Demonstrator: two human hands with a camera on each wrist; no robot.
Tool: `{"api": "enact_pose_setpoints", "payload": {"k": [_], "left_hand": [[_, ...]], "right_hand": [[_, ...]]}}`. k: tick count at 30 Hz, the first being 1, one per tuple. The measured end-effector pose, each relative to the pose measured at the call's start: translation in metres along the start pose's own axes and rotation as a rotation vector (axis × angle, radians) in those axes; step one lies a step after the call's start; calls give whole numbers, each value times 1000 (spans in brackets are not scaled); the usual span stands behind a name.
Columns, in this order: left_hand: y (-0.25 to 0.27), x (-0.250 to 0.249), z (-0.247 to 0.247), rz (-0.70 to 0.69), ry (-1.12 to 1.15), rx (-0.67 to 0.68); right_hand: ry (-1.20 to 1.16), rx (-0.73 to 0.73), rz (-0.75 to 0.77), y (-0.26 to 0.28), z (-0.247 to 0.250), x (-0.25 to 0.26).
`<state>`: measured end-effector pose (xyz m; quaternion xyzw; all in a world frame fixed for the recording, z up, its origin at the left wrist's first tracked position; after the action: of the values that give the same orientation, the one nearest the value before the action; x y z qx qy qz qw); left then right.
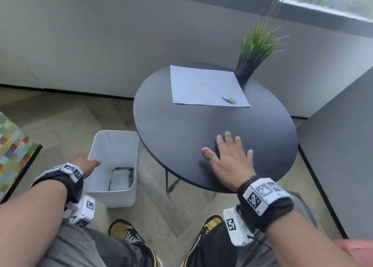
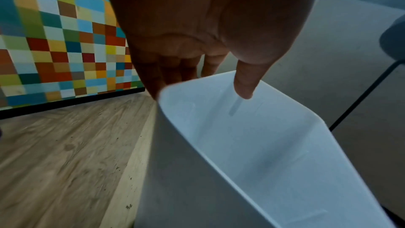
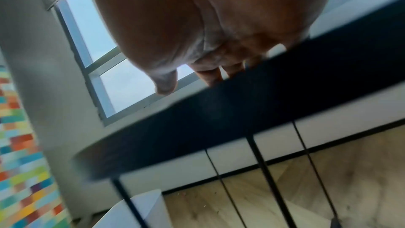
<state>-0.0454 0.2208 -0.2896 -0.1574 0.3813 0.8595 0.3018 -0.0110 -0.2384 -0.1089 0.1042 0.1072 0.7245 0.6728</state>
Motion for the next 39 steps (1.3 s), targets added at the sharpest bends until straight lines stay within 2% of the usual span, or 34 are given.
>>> {"api": "enact_pose_setpoints", "payload": {"k": [3,4,5,6,8,9,11,13,17,19,20,21,23,25,26,27,30,33,35,36,37,39], "left_hand": [[8,0,-17,23,-91,92],[21,-8,-20,19,-174,109],[32,-16,-24,-5,-262,134],[42,-23,-26,-19,-338,153],[56,-34,-20,-49,-401,139],[59,-37,-19,-68,-405,151],[67,-46,-17,-140,-431,141],[79,-54,-15,-184,-434,131],[104,-68,-17,-268,-456,139],[115,-73,-16,-277,-469,153],[120,-75,-16,-282,-475,165],[126,-77,-15,-286,-481,173],[133,-79,-12,-291,-438,195],[136,-80,-11,-302,-398,223],[138,-81,-11,-306,-381,239],[139,-81,-10,-301,-371,252],[141,-82,-10,-291,-327,272],[146,-84,-9,-306,-315,297],[146,-87,-9,-304,-272,329],[144,-87,-9,-300,-256,341],[143,-87,-7,-300,-249,345],[138,-88,-5,-316,-244,336]], "right_hand": [[6,12,310,30,-11,62],[-45,2,375,42,-9,72],[-125,-41,365,47,-2,67],[-196,-108,276,46,5,48],[-184,-166,-19,42,5,-11],[-111,-124,-136,44,-1,-34],[-13,-44,-201,50,-15,-39],[4,-55,-103,56,-22,4],[-10,-36,299,80,-30,123],[-168,-28,477,92,-16,151],[-249,-76,490,90,-4,145],[-305,-153,423,81,7,123],[-286,-223,90,55,16,48],[-173,-105,-260,45,4,-22],[-135,-45,-328,45,-3,-33],[-91,-16,-317,44,-10,-24],[3,-43,-59,51,-26,66],[24,-59,370,72,-25,169],[-82,-73,609,90,-12,199],[-156,-126,616,91,-2,191],[-233,-202,532,83,8,166],[-288,-295,179,61,14,82]]}}
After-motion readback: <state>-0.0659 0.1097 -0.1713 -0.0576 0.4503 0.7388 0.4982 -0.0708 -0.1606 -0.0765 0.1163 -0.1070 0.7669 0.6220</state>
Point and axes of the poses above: each hand's wrist, its own y-axis away from the middle knuckle, its own z-axis out of the back of the hand, x = y × z, the point moved 10 cm from there along -y, towards the middle knuckle, and after that the axes turned 11 degrees about y, right-handed, at the moved point
